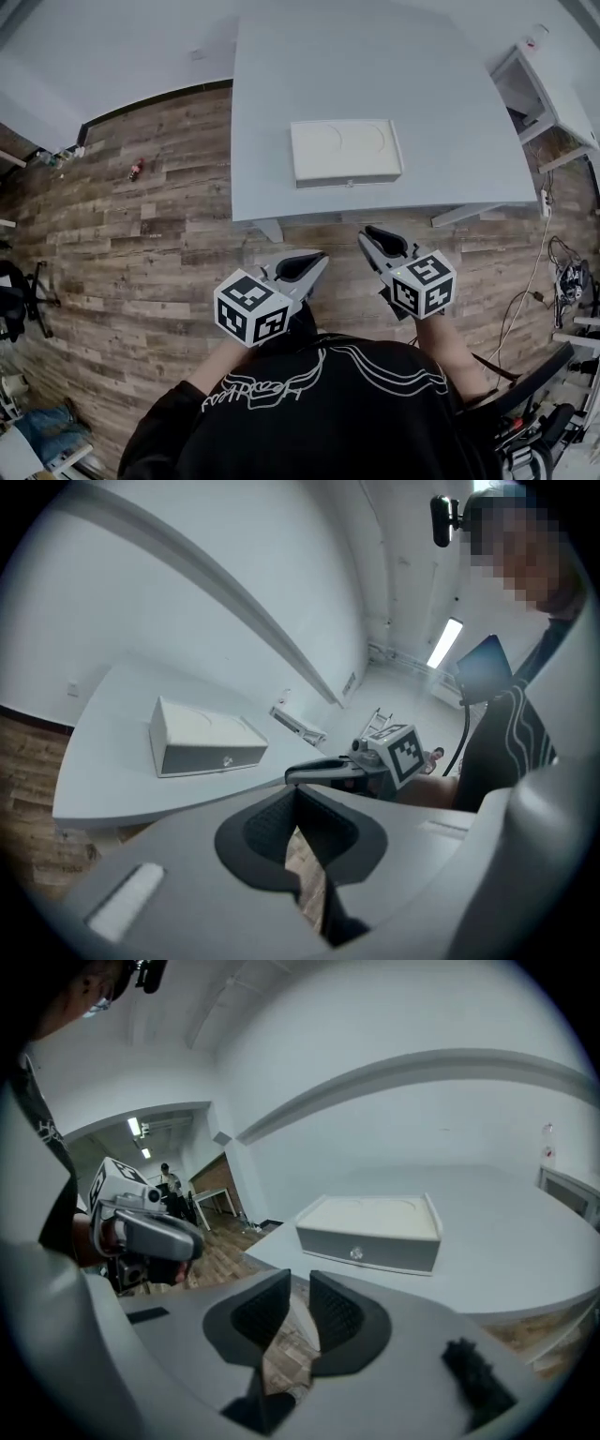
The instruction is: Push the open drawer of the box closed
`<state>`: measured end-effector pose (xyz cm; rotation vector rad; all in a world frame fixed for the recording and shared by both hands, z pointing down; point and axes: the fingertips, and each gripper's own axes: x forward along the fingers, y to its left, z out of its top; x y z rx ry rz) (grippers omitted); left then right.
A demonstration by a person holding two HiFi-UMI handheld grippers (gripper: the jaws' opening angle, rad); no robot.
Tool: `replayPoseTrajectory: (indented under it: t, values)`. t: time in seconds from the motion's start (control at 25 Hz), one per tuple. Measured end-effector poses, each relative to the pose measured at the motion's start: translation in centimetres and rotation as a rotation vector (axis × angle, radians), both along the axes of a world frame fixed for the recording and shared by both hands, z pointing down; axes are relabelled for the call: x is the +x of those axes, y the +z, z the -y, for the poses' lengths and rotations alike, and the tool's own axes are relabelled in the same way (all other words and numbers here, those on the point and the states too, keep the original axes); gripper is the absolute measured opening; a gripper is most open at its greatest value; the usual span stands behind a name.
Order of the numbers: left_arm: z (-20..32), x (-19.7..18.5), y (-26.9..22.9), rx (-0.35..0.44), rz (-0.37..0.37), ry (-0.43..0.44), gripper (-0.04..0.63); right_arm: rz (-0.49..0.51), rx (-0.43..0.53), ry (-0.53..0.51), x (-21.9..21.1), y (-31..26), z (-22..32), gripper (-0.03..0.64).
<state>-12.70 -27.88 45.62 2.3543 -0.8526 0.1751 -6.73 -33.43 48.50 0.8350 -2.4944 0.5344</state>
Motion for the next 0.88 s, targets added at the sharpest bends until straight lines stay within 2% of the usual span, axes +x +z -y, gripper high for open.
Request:
replayPoseTrajectory:
  t: [0.08, 0.16, 0.32, 0.56, 0.72, 0.88]
  values:
    - [-1.2, 0.8, -2.0, 0.038, -0.003, 0.004, 0.008, 0.037, 0.030, -0.013, 0.9, -2.5, -2.3, 0.057]
    - [-2.6, 1.5, -4.0, 0.078, 0.001, 0.003, 0.008, 0.122, 0.035, -0.014, 1.6, -4.9, -4.5, 0.020]
    - [-5.2, 3.0, -6.5, 0.121, 0.002, -0.003, 0.008, 0.322, -0.031, -0.001, 3.4, -8.5, -7.4, 0.011]
    - [-7.9, 5.0, -8.4, 0.143, 0.007, 0.001, 0.008, 0.383, 0.033, -0.091, 3.9, -12.1, -11.3, 0.009]
    - [-8.8, 5.5, -10.2, 0.184, -0.001, 0.004, 0.008, 0.358, 0.079, -0.149, 3.4, -13.1, -13.3, 0.009]
    - [-9.9, 6.1, -11.0, 0.211, -0.009, 0.017, 0.008, 0.348, 0.105, -0.157, 4.0, -13.6, -14.6, 0.009]
